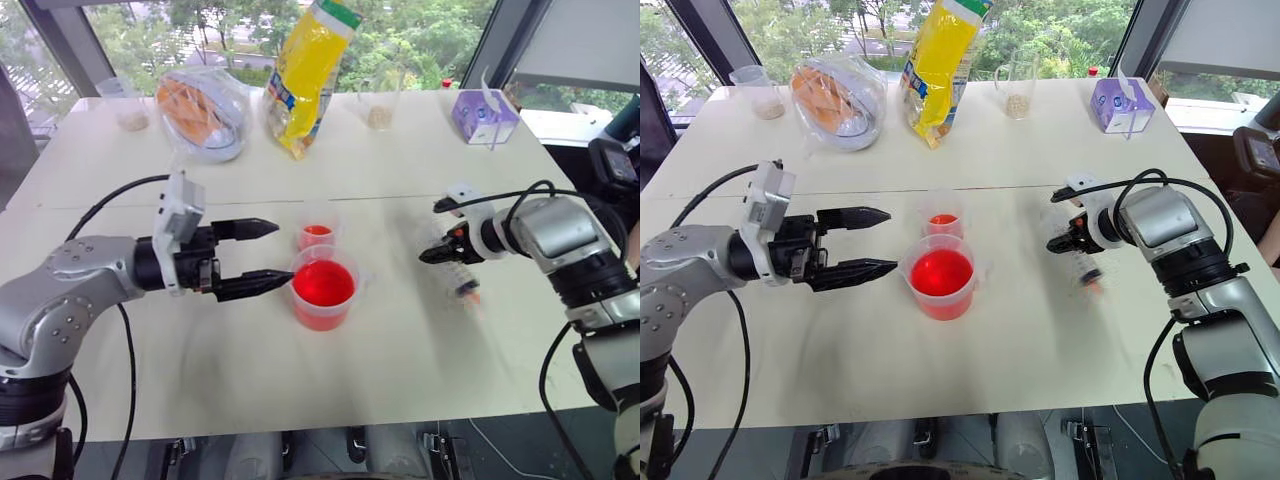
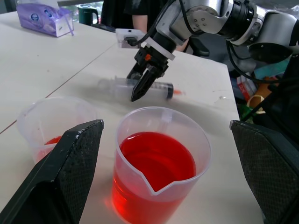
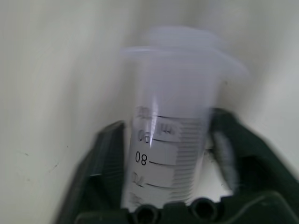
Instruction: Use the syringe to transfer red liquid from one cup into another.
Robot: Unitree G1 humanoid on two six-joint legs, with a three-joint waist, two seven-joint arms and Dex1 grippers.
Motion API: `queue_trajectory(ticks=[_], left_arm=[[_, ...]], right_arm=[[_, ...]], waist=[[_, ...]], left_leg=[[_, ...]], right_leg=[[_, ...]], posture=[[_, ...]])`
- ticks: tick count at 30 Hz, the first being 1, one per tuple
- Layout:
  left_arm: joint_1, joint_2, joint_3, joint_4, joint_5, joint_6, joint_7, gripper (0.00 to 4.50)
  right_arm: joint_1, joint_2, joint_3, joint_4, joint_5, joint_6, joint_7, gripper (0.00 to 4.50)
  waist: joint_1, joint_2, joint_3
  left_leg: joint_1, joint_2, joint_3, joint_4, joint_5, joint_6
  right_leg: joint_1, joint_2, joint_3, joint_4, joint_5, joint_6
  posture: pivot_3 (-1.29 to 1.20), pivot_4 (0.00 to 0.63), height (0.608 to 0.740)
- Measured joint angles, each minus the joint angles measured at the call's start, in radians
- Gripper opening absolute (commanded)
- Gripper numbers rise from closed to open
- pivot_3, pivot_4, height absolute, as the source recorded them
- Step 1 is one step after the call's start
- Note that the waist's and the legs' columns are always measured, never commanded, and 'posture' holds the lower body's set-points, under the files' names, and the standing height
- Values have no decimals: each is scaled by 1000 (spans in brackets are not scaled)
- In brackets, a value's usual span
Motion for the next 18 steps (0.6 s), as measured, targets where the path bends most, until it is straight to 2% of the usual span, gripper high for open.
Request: queue_trajectory(ticks=[6,10,15,18], left_arm=[[-49,7,-1,39,9,-6,-8,4500],[-106,13,7,101,16,-7,-25,4500],[-176,11,-9,175,45,-28,-63,4500],[-214,6,-12,216,48,-30,-87,4500]], right_arm=[[55,-5,-60,-130,17,56,-2,1359],[71,0,-265,-329,99,103,-32,1359],[110,141,-539,-570,262,13,-46,1359],[115,251,-633,-665,378,-17,-75,1359]], waist=[[3,0,0],[4,0,0],[2,0,0],[2,0,0]], left_leg=[[0,0,0,0,0,0],[0,0,0,0,0,0],[0,0,0,0,0,0],[0,1,-1,0,0,-1]], right_leg=[[0,0,0,0,0,0],[0,0,0,0,0,0],[0,1,-1,0,0,0],[0,0,-1,1,0,0]], posture=[[0,150,740],[0,150,740],[0,150,740],[0,150,740]])
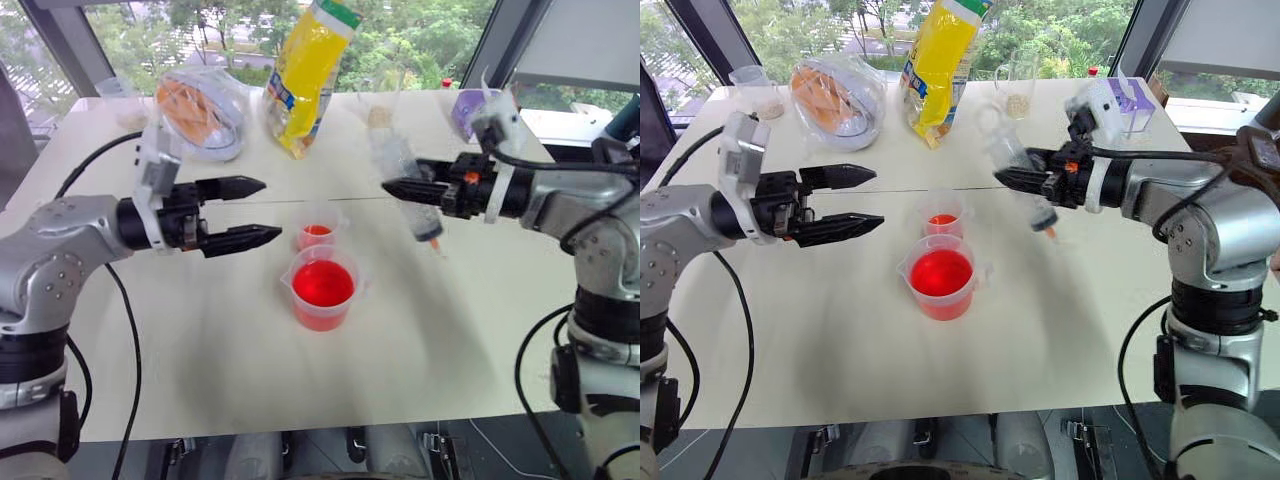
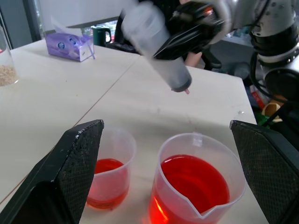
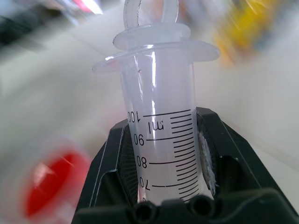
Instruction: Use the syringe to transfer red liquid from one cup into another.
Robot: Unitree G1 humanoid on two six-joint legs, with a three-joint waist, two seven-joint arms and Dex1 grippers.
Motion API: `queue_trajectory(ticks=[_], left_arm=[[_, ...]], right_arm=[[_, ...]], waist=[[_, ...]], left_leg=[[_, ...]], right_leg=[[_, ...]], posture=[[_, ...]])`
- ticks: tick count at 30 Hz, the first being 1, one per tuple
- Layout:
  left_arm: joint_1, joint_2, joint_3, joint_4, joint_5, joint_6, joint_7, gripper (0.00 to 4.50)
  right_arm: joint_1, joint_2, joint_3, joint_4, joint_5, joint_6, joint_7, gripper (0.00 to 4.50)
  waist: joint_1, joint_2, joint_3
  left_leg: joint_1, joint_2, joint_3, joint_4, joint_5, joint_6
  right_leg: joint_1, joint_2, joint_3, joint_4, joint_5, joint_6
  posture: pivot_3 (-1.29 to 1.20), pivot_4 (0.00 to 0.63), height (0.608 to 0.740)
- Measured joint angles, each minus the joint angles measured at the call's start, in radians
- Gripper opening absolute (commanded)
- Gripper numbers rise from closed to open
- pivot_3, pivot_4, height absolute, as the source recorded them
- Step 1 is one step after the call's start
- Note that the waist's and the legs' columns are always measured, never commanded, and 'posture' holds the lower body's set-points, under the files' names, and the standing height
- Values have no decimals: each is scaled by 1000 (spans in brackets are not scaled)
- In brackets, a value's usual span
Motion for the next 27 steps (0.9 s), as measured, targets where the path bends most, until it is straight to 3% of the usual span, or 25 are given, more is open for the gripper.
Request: queue_trajectory(ticks=[4,7,16,27], left_arm=[[-86,-15,-41,61,29,-3,-35,4500],[-112,-14,-70,98,48,-3,-77,4500],[-159,-17,-71,116,41,33,-98,4500],[-222,-70,-84,95,7,89,-93,4500]], right_arm=[[27,219,-84,-35,184,-45,-71,1359],[71,327,-54,-42,244,-110,-108,1359],[252,353,182,-1,72,-448,-36,1359],[405,320,330,100,-107,-717,53,1359]], waist=[[0,-1,-1],[-2,-1,0],[-2,-1,0],[-1,-1,0]], left_leg=[[1,0,0,0,0,0],[1,0,0,0,0,0],[1,-1,0,0,0,0],[1,-1,-1,0,1,-1]], right_leg=[[1,0,0,0,0,0],[1,0,0,0,0,0],[1,0,0,0,0,0],[1,0,0,1,0,0]], posture=[[0,150,740],[0,150,740],[0,150,740],[0,150,740]])
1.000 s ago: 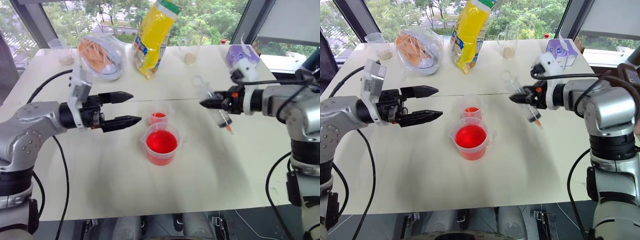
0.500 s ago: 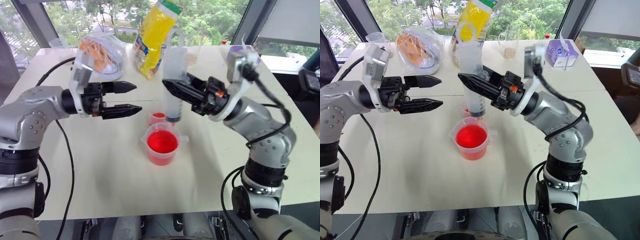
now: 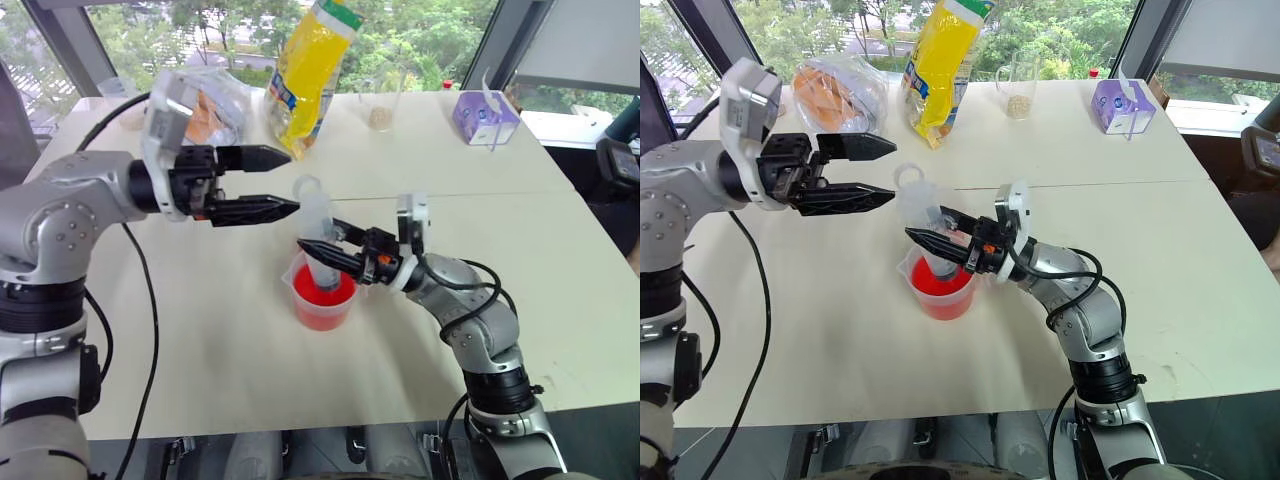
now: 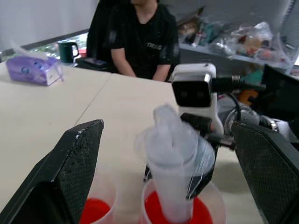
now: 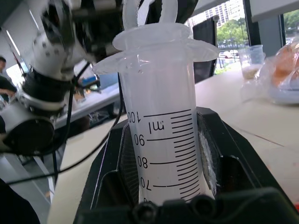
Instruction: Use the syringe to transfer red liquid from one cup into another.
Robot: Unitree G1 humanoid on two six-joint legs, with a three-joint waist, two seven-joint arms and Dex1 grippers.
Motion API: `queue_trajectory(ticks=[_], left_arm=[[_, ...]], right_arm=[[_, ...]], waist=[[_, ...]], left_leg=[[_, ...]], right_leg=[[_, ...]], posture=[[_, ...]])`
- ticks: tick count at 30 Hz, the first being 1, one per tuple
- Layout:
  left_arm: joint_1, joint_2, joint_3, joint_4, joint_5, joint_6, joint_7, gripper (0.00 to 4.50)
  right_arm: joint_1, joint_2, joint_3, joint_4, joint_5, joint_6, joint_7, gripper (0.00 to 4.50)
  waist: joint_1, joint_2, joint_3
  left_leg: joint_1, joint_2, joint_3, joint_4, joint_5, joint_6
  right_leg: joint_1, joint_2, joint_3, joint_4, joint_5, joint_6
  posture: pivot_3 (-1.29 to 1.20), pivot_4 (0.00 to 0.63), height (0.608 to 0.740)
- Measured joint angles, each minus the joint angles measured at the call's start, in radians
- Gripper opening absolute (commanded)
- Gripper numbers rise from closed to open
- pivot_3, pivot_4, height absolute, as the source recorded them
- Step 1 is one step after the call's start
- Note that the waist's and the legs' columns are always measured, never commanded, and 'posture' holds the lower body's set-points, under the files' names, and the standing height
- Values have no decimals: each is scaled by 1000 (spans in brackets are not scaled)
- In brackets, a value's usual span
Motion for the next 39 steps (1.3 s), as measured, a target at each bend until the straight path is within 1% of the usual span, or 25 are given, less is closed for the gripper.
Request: queue_trajectory(ticks=[5,11,14,16,17,18,19,21,22,25,32,39], left_arm=[[0,-29,-35,0,13,0,-1,4500],[0,-61,-43,0,20,1,4,4500],[0,-62,-53,-2,26,4,2,3735],[4,-54,-65,-7,34,5,-2,2779],[7,-52,-68,-7,37,6,-3,2199],[9,-48,-72,-8,43,5,-5,1729],[15,-43,-73,-11,48,5,-8,1151],[25,-37,-74,-14,56,5,-13,135],[25,-36,-74,-13,56,4,-12,33],[25,-38,-73,-15,57,3,-9,33],[19,-77,-67,3,52,6,17,33],[-37,-89,-67,32,47,22,16,33]], right_arm=[[9,-10,13,17,-16,-32,9,1359],[9,-20,16,20,-25,-43,9,1359],[8,-21,17,20,-32,-46,8,1359],[8,-21,17,20,-32,-46,8,1359],[8,-22,17,20,-32,-46,8,1359],[7,-22,17,21,-32,-46,8,1359],[6,-22,17,22,-32,-46,8,1359],[4,-25,17,25,-32,-46,8,1359],[4,-27,17,25,-32,-46,9,1359],[0,-29,17,28,-32,-46,9,1359],[-1,-33,10,30,-30,-46,9,1359],[-2,-31,4,35,-27,-76,8,1359]], waist=[[0,0,0],[1,0,0],[0,0,0],[0,0,0],[0,0,0],[0,0,0],[0,0,0],[0,0,0],[0,0,0],[1,0,0],[1,0,0],[1,0,0]], left_leg=[[0,0,0,0,0,-1],[0,0,0,0,0,-1],[0,0,0,0,0,-1],[0,0,0,0,0,-1],[0,0,0,0,0,-1],[0,0,0,0,1,-1],[0,0,0,0,1,-1],[0,0,0,0,1,-1],[0,0,-1,0,1,-1],[0,0,-1,0,1,-1],[0,0,-1,0,1,-1],[0,0,-1,0,1,-1]], right_leg=[[0,0,0,0,0,0],[0,0,0,0,0,0],[0,0,0,0,0,0],[0,0,0,0,0,0],[0,0,0,0,0,0],[0,0,0,0,0,0],[0,0,0,0,0,0],[0,0,0,0,0,0],[0,0,0,0,0,0],[0,0,0,0,0,0],[0,0,0,0,0,0],[0,0,0,0,0,0]], posture=[[0,150,740],[0,150,740],[0,150,740],[0,150,740],[0,150,740],[0,150,740],[0,150,740],[0,150,740],[0,150,740],[0,150,740],[0,150,740],[0,150,740]])
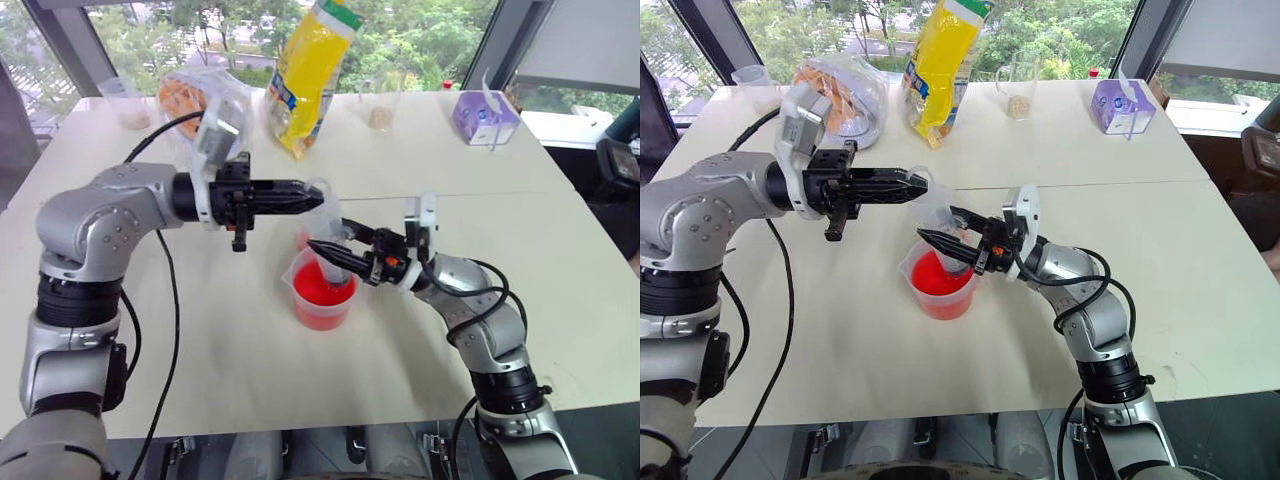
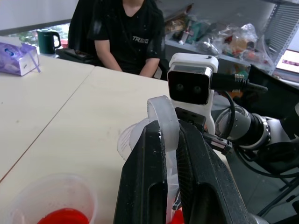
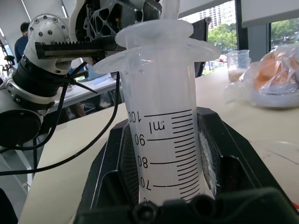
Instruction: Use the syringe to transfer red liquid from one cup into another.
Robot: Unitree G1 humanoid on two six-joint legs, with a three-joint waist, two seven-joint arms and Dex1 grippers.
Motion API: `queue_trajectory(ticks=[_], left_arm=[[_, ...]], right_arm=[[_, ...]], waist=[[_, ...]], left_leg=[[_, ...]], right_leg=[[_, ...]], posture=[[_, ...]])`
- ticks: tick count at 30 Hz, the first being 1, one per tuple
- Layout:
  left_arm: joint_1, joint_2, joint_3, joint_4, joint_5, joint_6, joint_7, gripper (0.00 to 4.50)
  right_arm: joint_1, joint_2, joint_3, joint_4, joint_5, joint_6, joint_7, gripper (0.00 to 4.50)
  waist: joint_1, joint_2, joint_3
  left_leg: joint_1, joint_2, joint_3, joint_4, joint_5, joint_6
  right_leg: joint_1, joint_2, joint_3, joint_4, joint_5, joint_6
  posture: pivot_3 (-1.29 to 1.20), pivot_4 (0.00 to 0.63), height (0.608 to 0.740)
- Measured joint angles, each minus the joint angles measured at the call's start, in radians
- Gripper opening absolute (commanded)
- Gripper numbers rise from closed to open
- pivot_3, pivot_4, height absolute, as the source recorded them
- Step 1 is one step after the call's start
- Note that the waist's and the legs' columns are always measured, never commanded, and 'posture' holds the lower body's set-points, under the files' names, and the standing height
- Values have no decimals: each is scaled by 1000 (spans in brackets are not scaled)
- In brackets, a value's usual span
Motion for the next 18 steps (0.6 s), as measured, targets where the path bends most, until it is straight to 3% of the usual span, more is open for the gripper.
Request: queue_trajectory(ticks=[18], left_arm=[[-51,3,0,53,-8,0,-23,33]], right_arm=[[10,-7,2,7,25,8,0,1359]], waist=[[0,0,0]], left_leg=[[0,0,0,0,0,0]], right_leg=[[0,0,0,0,0,0]], posture=[[0,150,740]])
